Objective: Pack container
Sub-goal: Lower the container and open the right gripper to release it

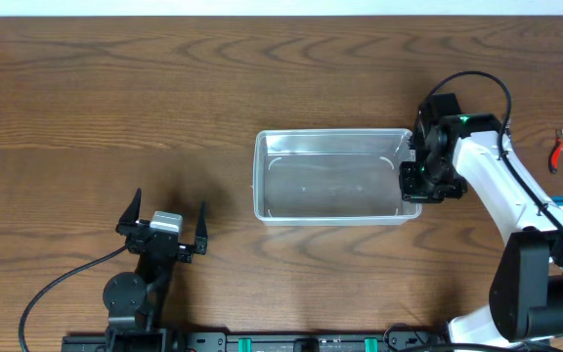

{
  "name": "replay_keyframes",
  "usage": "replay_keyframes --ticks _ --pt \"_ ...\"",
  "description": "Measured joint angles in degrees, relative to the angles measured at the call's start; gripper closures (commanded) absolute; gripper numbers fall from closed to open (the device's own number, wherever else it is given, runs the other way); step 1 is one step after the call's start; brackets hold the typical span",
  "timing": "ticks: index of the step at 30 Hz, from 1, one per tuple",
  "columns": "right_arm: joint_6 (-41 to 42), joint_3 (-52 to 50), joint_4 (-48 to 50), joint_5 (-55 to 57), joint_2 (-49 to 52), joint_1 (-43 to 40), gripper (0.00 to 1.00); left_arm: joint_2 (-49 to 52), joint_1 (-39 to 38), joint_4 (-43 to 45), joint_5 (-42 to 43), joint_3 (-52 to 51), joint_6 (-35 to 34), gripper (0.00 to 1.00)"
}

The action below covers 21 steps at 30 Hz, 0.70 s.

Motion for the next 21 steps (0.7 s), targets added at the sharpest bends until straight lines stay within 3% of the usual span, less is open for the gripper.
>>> replay_keyframes --ticks 6,8,17,21 --pt "-0.4 0.0 0.0 0.0 0.0 0.0 0.97 0.0 0.0 0.0 0.0 0.0 0.0 0.02" --pt "-0.5 0.0 0.0 0.0 0.0 0.0 0.83 0.0 0.0 0.0 0.0 0.0 0.0 0.02" --pt "-1.0 -0.6 -0.6 0.3 0.0 0.0 0.80 0.0 0.0 0.0 0.0 0.0 0.0 0.02" --pt "-1.1 -0.6 -0.6 0.4 0.0 0.0 0.71 0.0 0.0 0.0 0.0 0.0 0.0 0.02"
